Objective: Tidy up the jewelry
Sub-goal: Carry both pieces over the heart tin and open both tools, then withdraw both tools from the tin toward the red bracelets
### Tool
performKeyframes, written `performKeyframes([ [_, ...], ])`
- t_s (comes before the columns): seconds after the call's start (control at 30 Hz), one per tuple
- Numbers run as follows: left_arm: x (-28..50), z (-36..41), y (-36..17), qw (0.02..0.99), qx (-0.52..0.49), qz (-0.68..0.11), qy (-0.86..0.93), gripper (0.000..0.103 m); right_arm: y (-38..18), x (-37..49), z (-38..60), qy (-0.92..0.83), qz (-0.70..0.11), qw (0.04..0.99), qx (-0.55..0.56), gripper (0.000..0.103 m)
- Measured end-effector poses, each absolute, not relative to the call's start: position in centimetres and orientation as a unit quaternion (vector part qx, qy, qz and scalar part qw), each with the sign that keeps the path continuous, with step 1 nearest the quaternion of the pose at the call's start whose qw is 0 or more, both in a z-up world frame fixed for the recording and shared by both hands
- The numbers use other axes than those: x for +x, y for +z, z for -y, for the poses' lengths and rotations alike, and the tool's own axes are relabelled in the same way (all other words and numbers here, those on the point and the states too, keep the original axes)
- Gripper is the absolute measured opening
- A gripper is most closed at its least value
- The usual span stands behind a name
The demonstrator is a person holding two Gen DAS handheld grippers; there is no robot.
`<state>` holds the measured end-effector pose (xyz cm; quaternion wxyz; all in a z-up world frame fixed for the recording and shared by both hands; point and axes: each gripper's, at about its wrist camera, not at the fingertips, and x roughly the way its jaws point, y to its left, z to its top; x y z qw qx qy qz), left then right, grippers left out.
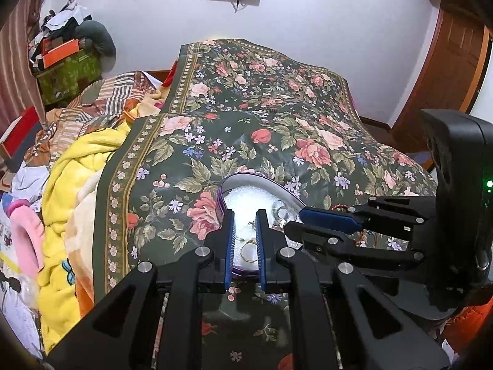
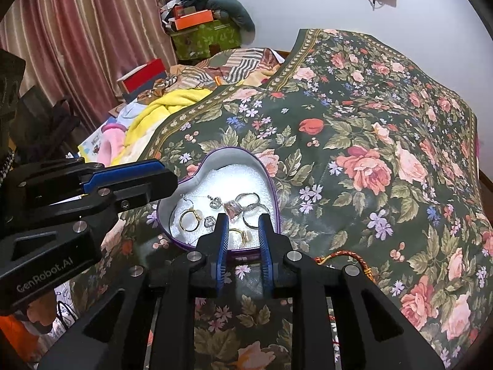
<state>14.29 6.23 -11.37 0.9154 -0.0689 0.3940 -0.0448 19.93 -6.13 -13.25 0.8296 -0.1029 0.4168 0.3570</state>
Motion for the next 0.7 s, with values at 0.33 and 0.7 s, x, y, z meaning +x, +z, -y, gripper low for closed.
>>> performKeyframes([
  [0.33, 13.4, -6.3, -9.9, 0.919, -0.069, -0.386, -0.034, 0.011, -10.6, 19.3, 8.4, 0.343, -0.392, 0.850, -0.081, 0.018],
  [0.7, 11.8, -3.7, -7.9, 0.925, -0.048, -0.375, -0.043, 0.026, -9.5, 18.1, 14.3, 0.294, -0.381, 0.875, -0.060, 0.032],
])
